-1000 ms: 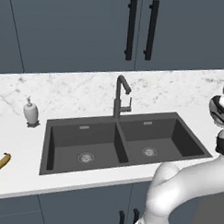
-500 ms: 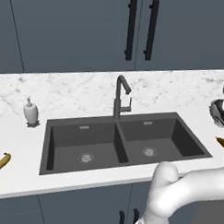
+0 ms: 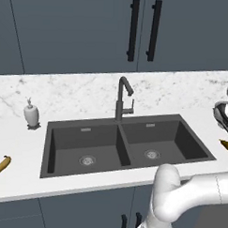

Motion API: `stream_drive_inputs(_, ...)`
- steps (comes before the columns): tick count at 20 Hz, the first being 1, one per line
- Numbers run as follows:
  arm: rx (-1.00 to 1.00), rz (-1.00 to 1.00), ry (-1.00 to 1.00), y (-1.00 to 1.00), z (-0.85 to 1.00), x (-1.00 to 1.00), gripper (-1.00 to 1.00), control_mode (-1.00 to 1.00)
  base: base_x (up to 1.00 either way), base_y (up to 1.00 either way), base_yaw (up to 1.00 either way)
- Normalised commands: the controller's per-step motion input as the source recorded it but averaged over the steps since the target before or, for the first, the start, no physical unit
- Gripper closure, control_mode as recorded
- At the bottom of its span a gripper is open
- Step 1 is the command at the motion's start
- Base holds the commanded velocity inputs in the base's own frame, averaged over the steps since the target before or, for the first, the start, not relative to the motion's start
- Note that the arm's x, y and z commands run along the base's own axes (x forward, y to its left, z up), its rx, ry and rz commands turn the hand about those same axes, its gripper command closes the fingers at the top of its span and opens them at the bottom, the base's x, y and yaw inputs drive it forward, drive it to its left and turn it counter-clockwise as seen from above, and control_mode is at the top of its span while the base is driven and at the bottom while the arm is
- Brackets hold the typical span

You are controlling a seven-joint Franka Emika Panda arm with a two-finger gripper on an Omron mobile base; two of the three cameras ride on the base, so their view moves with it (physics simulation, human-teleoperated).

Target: Put the colander in the sink, put the banana, pear in the colander, and turn on the sink faucet and pour water over the colander.

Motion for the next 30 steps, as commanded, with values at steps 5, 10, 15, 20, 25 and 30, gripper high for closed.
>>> stream_drive_inputs(5, 0.00, 0.05, 0.00, -0.18, -0.08, 0.39, -1.00, -1.00, 0.00, 0.00, 0.00)
stream_drive_inputs(10, 0.00, 0.05, 0.03, -0.18, -0.17, 0.32, -1.00, -1.00, 0.00, 0.00, 0.00)
stream_drive_inputs(15, 0.00, 0.05, 0.00, -0.22, -0.15, 0.31, -1.00, -1.00, 0.00, 0.00, 0.00)
stream_drive_inputs(20, 0.00, 0.04, 0.02, -0.08, -0.24, 0.15, 1.00, -1.00, 0.00, 0.00, 0.00)
stream_drive_inputs(25, 0.02, 0.06, -0.03, 0.11, -0.31, -0.16, 1.00, -1.00, 0.00, 0.00, 0.00)
stream_drive_inputs(30, 0.04, 0.13, -0.21, 0.89, -0.44, -0.41, 1.00, -1.00, 0.00, 0.00, 0.00)
